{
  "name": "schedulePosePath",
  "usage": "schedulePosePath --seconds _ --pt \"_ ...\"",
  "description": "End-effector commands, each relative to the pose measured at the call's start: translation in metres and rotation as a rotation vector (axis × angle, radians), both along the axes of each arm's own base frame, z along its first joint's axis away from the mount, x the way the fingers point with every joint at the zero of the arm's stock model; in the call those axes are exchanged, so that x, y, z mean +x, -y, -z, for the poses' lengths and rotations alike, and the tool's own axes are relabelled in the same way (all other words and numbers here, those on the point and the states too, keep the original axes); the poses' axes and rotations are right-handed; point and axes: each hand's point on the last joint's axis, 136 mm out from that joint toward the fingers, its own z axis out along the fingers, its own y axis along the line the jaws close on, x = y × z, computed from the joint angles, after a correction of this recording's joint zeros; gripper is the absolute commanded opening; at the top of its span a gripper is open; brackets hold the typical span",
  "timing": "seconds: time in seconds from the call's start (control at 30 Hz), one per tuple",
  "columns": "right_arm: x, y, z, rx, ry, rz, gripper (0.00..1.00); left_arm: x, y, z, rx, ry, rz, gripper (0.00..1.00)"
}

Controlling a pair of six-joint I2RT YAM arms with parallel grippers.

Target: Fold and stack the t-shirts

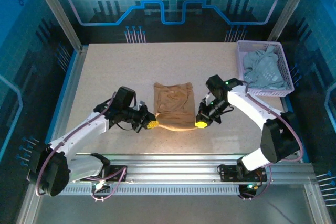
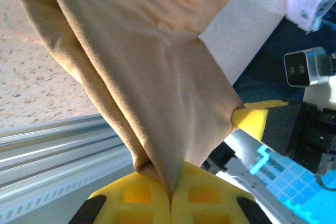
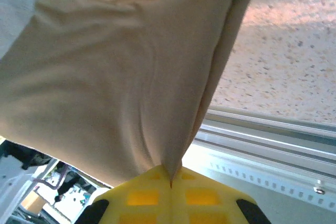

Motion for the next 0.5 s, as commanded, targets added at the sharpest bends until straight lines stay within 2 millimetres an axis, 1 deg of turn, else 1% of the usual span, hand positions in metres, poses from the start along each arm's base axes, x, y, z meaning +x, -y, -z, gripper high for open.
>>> schedulePosePath --seconds 0.0,0.13,0.27,0.37,0.43,0.47 --pt "0.018 0.0 -0.025 -0.01 0.013 0.067 0.0 0.018 -0.011 -0.015 -0.013 -0.025 -0.094 0.0" --pt "0.048 0.0 -0.037 -0.017 0.042 0.135 0.0 0.051 -0.017 -0.023 -0.051 -0.001 -0.196 0.0" --pt "0.085 0.002 -0.045 -0.024 0.082 0.191 0.0 0.085 -0.023 -0.03 -0.018 0.0 -0.262 0.0" --pt "0.115 0.005 -0.041 -0.05 0.096 0.229 0.0 0.117 -0.022 -0.031 0.006 0.004 -0.279 0.0" --pt "0.138 0.005 -0.035 -0.057 0.108 0.251 0.0 0.14 -0.021 -0.026 0.023 -0.001 -0.283 0.0" --pt "0.152 0.005 -0.03 -0.062 0.119 0.264 0.0 0.152 -0.022 -0.018 0.04 -0.019 -0.289 0.0"
